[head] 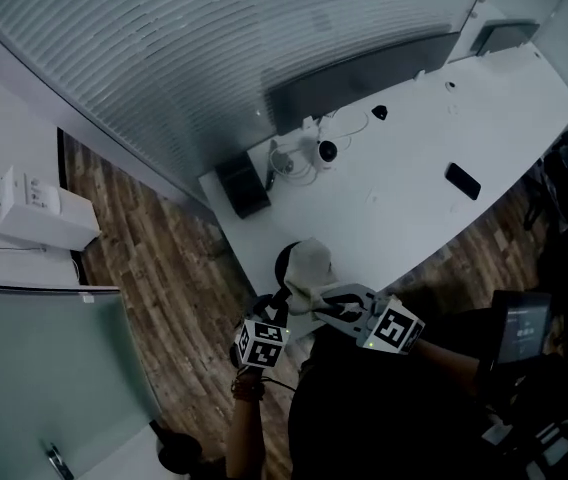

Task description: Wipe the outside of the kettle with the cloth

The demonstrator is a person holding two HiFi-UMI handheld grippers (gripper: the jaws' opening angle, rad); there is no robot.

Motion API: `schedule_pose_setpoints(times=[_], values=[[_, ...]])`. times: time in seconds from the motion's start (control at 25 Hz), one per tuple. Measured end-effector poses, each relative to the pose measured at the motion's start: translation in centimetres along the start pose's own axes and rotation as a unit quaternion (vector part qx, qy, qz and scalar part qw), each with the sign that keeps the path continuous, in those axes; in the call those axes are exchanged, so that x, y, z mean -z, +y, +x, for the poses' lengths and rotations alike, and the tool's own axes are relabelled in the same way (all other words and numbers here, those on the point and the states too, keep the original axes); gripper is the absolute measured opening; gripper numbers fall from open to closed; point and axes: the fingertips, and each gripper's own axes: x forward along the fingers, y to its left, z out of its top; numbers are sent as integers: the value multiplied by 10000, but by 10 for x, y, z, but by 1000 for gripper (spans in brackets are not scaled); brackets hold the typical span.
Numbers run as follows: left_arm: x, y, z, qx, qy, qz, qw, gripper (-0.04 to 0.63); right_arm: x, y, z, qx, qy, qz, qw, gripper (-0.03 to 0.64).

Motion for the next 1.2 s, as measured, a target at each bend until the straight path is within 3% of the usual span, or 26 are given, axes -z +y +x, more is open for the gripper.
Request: schedule_pose_setpoints(times=[0.16,0.36,0.6,0.72,1.0,1.12,1.2], values=[[32,-24,-8,-128,-20,-588,9982,127,43,20,37,223,557,-106,9981,57],[34,-30,-3,-187,-41,-819,9965,127,83,8,52,587,1006,-3,9932,57],[18,-33,-5,-273,-356,-847,9954,127,118,-18,51,839,1251,1035,9831,57],[7,-35,-5,-358,-354,-715,9962,127,153,-25,56,769,1718,1188,9749,57],[11,-39,-7,-447,-401,-792,9951,127,241,-33,96,730,2506,1600,9520,57],[11,-39,-4,-481,-415,-793,9948,127,245,-32,99,521,2514,1422,9560,57],[10,-41,-2,-435,-408,-772,9952,127,231,-17,80,144,2327,1278,9640,57]])
